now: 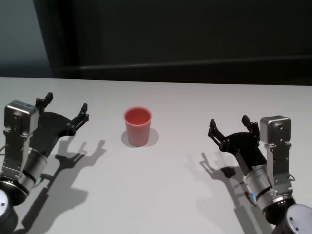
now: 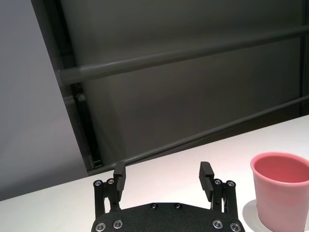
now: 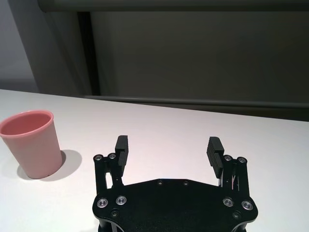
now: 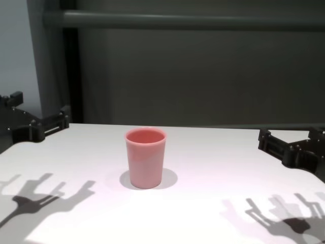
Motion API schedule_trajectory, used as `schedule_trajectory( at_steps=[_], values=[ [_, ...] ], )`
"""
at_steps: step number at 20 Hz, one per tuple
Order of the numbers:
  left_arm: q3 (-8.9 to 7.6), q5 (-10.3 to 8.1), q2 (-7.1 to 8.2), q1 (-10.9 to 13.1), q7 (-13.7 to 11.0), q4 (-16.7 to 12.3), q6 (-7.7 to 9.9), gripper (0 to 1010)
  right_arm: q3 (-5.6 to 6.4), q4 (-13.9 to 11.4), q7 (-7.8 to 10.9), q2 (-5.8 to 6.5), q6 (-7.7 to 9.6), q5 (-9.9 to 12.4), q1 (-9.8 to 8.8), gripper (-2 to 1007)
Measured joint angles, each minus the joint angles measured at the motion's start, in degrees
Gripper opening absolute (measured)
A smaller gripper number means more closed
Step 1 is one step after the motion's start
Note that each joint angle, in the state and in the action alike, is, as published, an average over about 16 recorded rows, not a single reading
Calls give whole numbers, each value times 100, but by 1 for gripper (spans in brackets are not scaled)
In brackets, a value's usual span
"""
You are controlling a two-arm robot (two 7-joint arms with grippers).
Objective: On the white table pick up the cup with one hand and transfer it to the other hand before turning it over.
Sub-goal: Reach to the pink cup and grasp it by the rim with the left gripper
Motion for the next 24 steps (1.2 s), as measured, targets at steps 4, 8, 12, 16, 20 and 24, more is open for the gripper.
schedule_trajectory(
  at_steps=[4, 8, 12, 16, 20, 24],
  values=[
    [-15, 246, 241, -76, -208, -65, -65, 1001, 0, 0, 0, 0, 0, 0, 0, 1002],
    [11, 554, 500, -176, -423, -169, -90, 1001, 0, 0, 0, 0, 0, 0, 0, 1002],
    [106, 874, 762, -324, -681, -266, -101, 1001, 0, 0, 0, 0, 0, 0, 0, 1002],
    [281, 1193, 1023, -532, -963, -331, -112, 1001, 0, 0, 0, 0, 0, 0, 0, 1002],
    [515, 1496, 1259, -790, -1226, -351, -134, 1001, 0, 0, 0, 0, 0, 0, 0, 1002],
    [795, 1774, 1468, -1100, -1474, -310, -185, 1001, 0, 0, 0, 0, 0, 0, 0, 1002]
  ],
)
